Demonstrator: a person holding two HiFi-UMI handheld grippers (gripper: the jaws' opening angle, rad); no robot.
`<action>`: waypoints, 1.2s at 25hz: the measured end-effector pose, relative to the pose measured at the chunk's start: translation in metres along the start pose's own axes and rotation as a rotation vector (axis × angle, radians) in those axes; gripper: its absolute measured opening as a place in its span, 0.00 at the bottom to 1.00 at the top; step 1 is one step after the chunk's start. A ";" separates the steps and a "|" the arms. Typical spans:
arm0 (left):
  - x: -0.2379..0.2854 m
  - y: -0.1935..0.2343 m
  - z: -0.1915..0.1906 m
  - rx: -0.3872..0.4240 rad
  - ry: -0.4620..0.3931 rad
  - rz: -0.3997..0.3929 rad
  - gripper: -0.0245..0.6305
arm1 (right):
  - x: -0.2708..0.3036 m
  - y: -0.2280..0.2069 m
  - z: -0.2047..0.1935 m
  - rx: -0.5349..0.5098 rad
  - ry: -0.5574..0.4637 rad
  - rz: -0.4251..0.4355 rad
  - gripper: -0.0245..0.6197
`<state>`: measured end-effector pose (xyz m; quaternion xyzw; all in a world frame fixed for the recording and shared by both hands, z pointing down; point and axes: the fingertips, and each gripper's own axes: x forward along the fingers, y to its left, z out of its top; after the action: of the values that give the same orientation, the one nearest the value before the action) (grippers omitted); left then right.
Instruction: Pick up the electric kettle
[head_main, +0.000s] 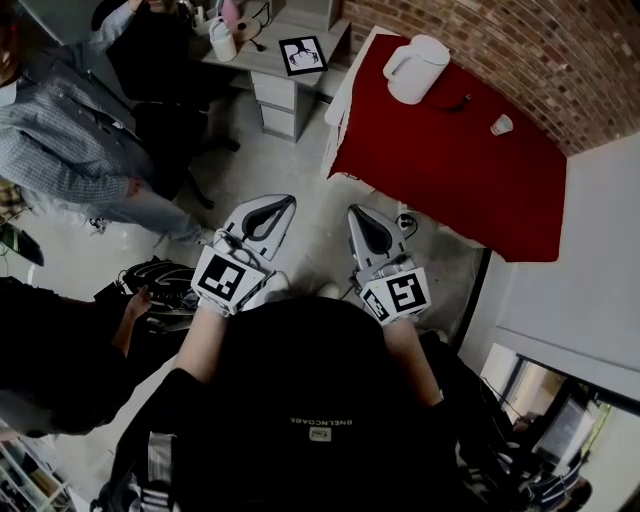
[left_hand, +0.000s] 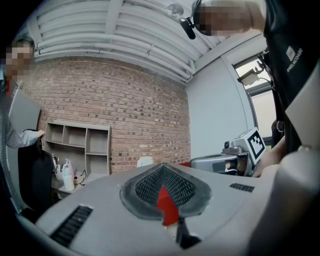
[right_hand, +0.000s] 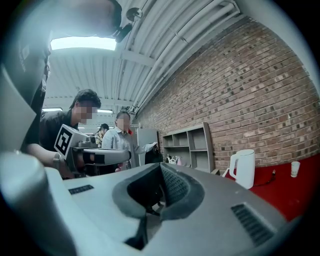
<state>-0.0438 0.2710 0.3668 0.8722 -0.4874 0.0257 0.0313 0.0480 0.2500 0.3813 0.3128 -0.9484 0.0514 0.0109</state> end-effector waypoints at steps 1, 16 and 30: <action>-0.001 0.001 -0.002 -0.003 0.000 -0.001 0.04 | 0.001 0.002 -0.002 0.001 0.002 0.000 0.04; 0.006 0.023 -0.009 0.030 0.031 -0.094 0.04 | 0.028 0.006 -0.008 0.024 0.029 -0.067 0.04; -0.012 0.069 -0.021 0.023 0.033 -0.137 0.04 | 0.059 0.028 -0.012 0.035 -0.005 -0.135 0.04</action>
<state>-0.1091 0.2468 0.3893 0.9034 -0.4256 0.0436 0.0309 -0.0167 0.2388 0.3935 0.3764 -0.9240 0.0666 0.0067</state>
